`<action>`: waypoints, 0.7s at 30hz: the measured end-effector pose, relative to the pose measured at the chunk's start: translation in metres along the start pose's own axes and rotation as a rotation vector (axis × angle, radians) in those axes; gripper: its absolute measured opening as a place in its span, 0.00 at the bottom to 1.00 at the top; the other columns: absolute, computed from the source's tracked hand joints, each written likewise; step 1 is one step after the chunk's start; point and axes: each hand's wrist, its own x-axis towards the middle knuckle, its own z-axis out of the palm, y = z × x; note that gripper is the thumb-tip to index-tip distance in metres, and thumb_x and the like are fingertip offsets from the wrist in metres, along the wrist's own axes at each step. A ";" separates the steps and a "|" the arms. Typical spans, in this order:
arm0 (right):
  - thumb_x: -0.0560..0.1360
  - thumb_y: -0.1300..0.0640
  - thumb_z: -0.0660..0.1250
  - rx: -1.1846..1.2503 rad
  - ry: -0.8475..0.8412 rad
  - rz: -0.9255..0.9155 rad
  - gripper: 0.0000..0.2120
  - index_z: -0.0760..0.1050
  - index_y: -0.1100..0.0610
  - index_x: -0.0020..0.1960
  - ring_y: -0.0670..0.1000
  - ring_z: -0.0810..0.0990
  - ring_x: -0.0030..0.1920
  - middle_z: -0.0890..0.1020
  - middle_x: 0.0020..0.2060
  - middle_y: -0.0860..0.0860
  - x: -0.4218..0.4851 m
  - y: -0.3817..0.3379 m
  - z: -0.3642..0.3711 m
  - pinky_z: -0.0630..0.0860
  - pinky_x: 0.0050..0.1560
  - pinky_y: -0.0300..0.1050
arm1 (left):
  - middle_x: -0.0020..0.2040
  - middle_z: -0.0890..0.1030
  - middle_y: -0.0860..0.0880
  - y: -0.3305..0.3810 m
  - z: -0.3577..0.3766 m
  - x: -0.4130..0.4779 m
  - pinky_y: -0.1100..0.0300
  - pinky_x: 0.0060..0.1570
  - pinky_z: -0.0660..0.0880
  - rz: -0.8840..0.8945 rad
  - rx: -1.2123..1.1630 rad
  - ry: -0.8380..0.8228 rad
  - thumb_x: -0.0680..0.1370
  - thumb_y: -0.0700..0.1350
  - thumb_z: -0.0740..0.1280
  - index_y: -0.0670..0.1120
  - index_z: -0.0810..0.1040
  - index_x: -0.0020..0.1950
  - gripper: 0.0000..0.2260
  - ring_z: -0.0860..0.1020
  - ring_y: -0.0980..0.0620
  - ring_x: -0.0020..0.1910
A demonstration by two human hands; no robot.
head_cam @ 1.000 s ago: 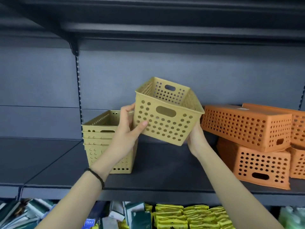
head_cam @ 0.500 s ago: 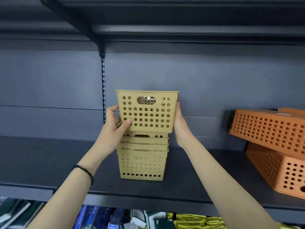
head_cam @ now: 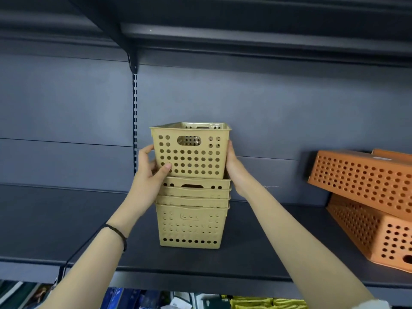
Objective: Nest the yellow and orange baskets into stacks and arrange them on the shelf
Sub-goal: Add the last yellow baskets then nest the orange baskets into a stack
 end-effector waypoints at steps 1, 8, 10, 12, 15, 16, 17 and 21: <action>0.77 0.31 0.39 0.009 0.006 0.009 0.34 0.67 0.47 0.72 0.48 0.74 0.59 0.78 0.63 0.50 -0.002 0.001 0.002 0.66 0.59 0.46 | 0.61 0.78 0.52 -0.001 -0.001 -0.001 0.66 0.50 0.73 0.005 -0.010 -0.005 0.81 0.42 0.62 0.57 0.59 0.66 0.19 0.77 0.61 0.57; 0.79 0.34 0.45 0.096 0.016 0.016 0.29 0.79 0.50 0.48 0.49 0.82 0.47 0.86 0.37 0.46 -0.004 0.016 -0.002 0.75 0.55 0.48 | 0.62 0.72 0.51 -0.010 -0.007 -0.012 0.55 0.61 0.71 -0.005 -0.033 -0.032 0.81 0.49 0.61 0.55 0.60 0.67 0.16 0.72 0.59 0.62; 0.81 0.39 0.46 0.127 0.040 -0.004 0.25 0.78 0.51 0.49 0.48 0.81 0.44 0.85 0.36 0.47 -0.005 0.022 -0.003 0.74 0.49 0.46 | 0.63 0.70 0.57 -0.007 -0.003 -0.015 0.58 0.63 0.69 0.007 -0.031 -0.035 0.80 0.49 0.61 0.53 0.60 0.66 0.16 0.70 0.66 0.61; 0.81 0.40 0.49 0.178 0.076 -0.008 0.20 0.71 0.46 0.65 0.49 0.80 0.50 0.84 0.48 0.49 -0.008 0.027 -0.002 0.75 0.53 0.48 | 0.62 0.67 0.64 -0.003 0.003 -0.019 0.64 0.62 0.69 0.007 -0.028 -0.036 0.79 0.50 0.62 0.52 0.59 0.64 0.17 0.70 0.71 0.60; 0.78 0.33 0.47 0.299 0.040 0.008 0.21 0.69 0.38 0.63 0.47 0.78 0.56 0.81 0.56 0.47 -0.015 0.031 -0.001 0.71 0.60 0.52 | 0.59 0.67 0.65 0.002 0.010 -0.026 0.70 0.56 0.74 -0.012 -0.055 -0.042 0.79 0.48 0.63 0.52 0.55 0.68 0.22 0.76 0.76 0.48; 0.77 0.30 0.45 0.331 0.015 0.009 0.24 0.70 0.37 0.63 0.47 0.77 0.56 0.80 0.57 0.46 -0.016 0.031 -0.001 0.70 0.61 0.53 | 0.59 0.67 0.65 0.002 0.010 -0.027 0.72 0.53 0.74 -0.002 -0.060 -0.044 0.79 0.46 0.64 0.53 0.52 0.72 0.27 0.76 0.77 0.47; 0.75 0.27 0.44 0.338 -0.003 0.007 0.27 0.69 0.37 0.65 0.47 0.77 0.58 0.79 0.59 0.45 -0.017 0.031 -0.002 0.69 0.63 0.53 | 0.59 0.67 0.67 0.001 0.010 -0.028 0.76 0.50 0.73 0.019 -0.059 -0.049 0.79 0.45 0.65 0.56 0.47 0.75 0.32 0.75 0.78 0.46; 0.77 0.32 0.41 0.209 -0.016 -0.066 0.23 0.68 0.34 0.63 0.47 0.74 0.61 0.77 0.58 0.40 -0.024 0.034 0.001 0.67 0.66 0.57 | 0.56 0.76 0.62 -0.003 0.005 -0.026 0.71 0.48 0.75 0.048 0.013 -0.103 0.72 0.50 0.70 0.67 0.56 0.70 0.34 0.79 0.70 0.49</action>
